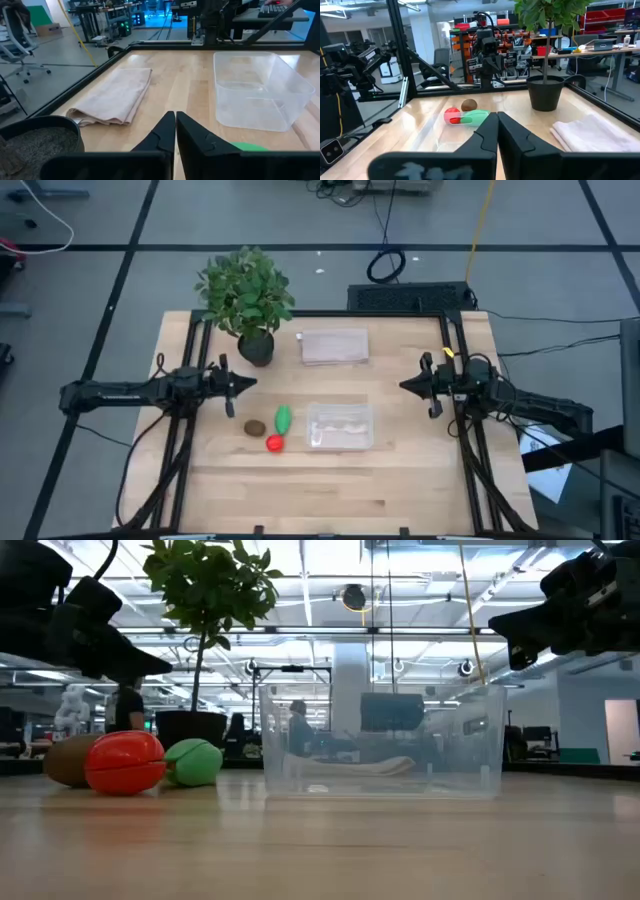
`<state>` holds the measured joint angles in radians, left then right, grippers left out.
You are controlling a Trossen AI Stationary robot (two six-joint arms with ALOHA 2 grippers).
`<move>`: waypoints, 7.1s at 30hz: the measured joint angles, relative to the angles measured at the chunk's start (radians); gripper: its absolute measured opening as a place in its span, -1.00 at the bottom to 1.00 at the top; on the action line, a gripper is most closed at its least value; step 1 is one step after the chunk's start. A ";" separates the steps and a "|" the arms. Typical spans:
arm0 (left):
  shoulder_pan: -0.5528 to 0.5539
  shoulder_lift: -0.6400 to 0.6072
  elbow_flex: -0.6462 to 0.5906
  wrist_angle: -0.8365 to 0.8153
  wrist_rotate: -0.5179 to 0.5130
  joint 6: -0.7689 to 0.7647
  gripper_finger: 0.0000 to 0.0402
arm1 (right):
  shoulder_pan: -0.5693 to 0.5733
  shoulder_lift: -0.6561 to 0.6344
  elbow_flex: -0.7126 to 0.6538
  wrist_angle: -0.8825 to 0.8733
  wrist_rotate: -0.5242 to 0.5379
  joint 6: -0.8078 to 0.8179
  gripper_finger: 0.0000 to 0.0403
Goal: Pick and placing Produce into tupperware
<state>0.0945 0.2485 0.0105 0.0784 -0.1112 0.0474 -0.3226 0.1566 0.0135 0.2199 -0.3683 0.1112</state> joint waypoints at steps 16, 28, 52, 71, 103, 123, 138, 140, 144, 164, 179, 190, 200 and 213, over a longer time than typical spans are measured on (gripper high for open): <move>0.000 0.000 0.000 0.000 0.000 0.000 -0.89 | 0.000 0.000 0.000 0.000 0.000 0.000 -1.00; 0.000 0.000 0.000 0.000 0.000 0.000 -0.89 | 0.000 0.000 0.000 0.000 0.000 0.000 -1.00; 0.000 0.000 0.000 0.000 0.000 0.000 -0.89 | 0.000 0.000 0.000 0.000 0.000 0.000 -1.00; 0.000 0.000 0.000 0.000 0.000 0.000 -0.89 | 0.000 0.000 0.000 0.000 0.000 0.000 -1.00; 0.000 0.000 0.000 0.000 0.000 0.000 -0.89 | 0.000 0.000 0.000 0.000 0.000 0.000 -1.00; 0.000 0.000 0.000 0.000 0.000 0.000 -0.89 | 0.000 0.000 0.000 0.000 0.000 0.000 -1.00; 0.000 0.000 0.000 0.000 0.000 0.000 -0.89 | 0.000 0.000 0.000 0.000 0.000 0.000 -1.00; 0.000 0.000 0.000 0.000 0.000 0.000 -0.89 | 0.000 0.000 0.000 0.000 0.000 0.000 -1.00; 0.000 0.000 0.000 0.000 0.000 0.000 -0.89 | 0.000 0.000 0.000 0.000 0.000 0.000 -1.00; 0.000 0.000 0.000 0.056 0.000 0.000 -0.89 | 0.000 0.000 0.000 0.000 0.000 0.000 -1.00; 0.000 0.000 0.000 0.146 0.031 -0.046 -0.89 | 0.000 0.000 0.000 0.050 0.000 0.001 -1.00; 0.000 0.000 0.000 0.284 0.100 -0.020 -0.89 | 0.000 0.000 0.000 0.067 0.000 -0.021 -1.00; 0.000 0.000 0.035 0.293 0.211 -0.010 -0.89 | 0.000 0.000 0.000 0.068 0.000 -0.026 -1.00; 0.000 0.006 0.241 0.217 0.229 0.031 -0.78 | 0.000 0.000 0.000 0.067 0.000 -0.026 -0.98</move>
<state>0.0944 0.2543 0.2514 0.2955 0.1181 0.0783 -0.3225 0.1570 0.0139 0.2867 -0.3679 0.0853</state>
